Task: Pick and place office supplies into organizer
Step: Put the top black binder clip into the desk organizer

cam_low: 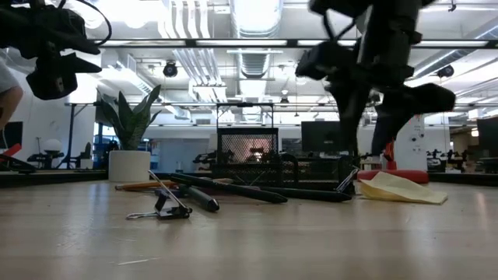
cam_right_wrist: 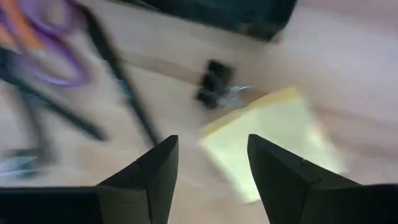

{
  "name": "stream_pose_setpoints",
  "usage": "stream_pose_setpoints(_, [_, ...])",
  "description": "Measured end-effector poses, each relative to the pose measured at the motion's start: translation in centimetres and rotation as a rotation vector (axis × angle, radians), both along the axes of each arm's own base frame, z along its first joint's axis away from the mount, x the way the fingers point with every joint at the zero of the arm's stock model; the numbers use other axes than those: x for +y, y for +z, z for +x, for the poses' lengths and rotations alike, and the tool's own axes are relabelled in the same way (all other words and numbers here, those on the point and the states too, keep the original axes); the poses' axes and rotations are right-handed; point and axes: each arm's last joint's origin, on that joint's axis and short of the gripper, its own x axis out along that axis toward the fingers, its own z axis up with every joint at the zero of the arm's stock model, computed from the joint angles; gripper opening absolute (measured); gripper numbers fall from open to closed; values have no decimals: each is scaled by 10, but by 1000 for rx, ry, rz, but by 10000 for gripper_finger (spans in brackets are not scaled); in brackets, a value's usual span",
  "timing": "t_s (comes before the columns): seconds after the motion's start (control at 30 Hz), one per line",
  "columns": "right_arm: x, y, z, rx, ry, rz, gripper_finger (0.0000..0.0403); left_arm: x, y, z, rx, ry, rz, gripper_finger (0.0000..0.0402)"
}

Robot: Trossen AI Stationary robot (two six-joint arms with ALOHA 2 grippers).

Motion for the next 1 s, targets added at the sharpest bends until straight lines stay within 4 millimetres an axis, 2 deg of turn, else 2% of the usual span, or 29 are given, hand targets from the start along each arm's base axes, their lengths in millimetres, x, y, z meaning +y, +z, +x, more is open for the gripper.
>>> stream_pose_setpoints(0.07, [-2,-9,-6,-74,-52,29,183,0,0,0,0,0,0,116])
stream_pose_setpoints(0.2, [-6,-21,-16,-54,-111,-10,183,0,0,0,0,1,-2,116])
stream_pose_setpoints(0.53, [-10,-41,-10,-31,-95,-56,182,0,0,1,-1,15,-21,116])
stream_pose_setpoints(0.7, [-8,-39,-1,-83,-83,-53,182,0,-1,1,9,15,-21,116])
stream_pose_setpoints(1.0, [-11,-36,0,-63,-81,-114,158,0,-2,4,30,15,-20,116])
